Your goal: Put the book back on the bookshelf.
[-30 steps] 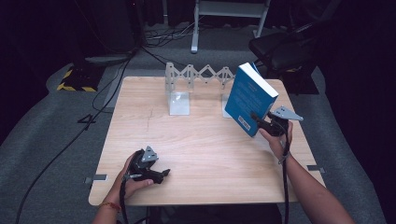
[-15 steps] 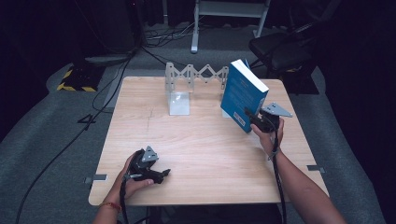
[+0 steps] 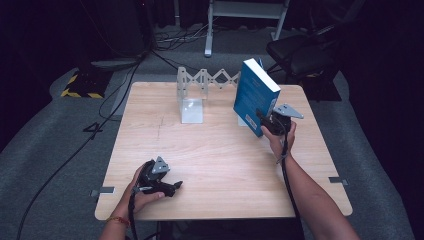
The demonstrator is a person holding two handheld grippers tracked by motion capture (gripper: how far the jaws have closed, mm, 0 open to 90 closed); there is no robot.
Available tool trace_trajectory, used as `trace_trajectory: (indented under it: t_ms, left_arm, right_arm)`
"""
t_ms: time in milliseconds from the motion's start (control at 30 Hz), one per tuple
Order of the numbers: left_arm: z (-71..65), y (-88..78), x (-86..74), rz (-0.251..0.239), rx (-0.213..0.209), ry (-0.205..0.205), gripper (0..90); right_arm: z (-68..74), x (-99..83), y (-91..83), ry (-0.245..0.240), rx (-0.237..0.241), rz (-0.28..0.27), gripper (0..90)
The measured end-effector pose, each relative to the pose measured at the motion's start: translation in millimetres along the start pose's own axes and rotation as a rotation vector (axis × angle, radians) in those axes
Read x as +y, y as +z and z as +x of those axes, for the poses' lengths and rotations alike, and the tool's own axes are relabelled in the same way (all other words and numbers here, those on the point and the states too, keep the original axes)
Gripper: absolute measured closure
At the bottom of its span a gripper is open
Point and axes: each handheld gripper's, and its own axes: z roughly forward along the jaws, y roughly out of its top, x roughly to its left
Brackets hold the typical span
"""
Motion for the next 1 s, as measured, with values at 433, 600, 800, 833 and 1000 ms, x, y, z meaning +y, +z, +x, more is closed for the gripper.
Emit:
trace_trajectory:
  t_ms: [433, 600, 800, 833, 1000]
  left_arm:
    - [-0.4, 0.3, -0.1, 0.000, -0.007, -0.004, 14.3]
    - [-0.2, 0.1, 0.0, 0.000, -0.003, 0.000, 14.3]
    - [-0.2, 0.1, 0.0, 0.000, -0.001, 0.000, 14.3]
    - [-0.2, 0.1, 0.0, 0.000, -0.002, 0.000, 14.3]
    - [-0.3, 0.3, 0.0, 0.000, -0.006, -0.003, 14.3]
  right_arm:
    - [-3.7, 3.0, 0.4, -0.019, 0.019, 0.036, 58.1]
    - [-12.6, 3.7, -7.4, -0.052, 0.057, 0.099, 50.0]
    - [-19.8, 6.9, -17.9, -0.093, 0.106, 0.115, 41.3]
    - [-21.2, 7.3, -19.7, -0.096, 0.117, 0.122, 40.1]
    - [-26.0, 11.5, -31.0, -0.130, 0.144, 0.157, 32.7]
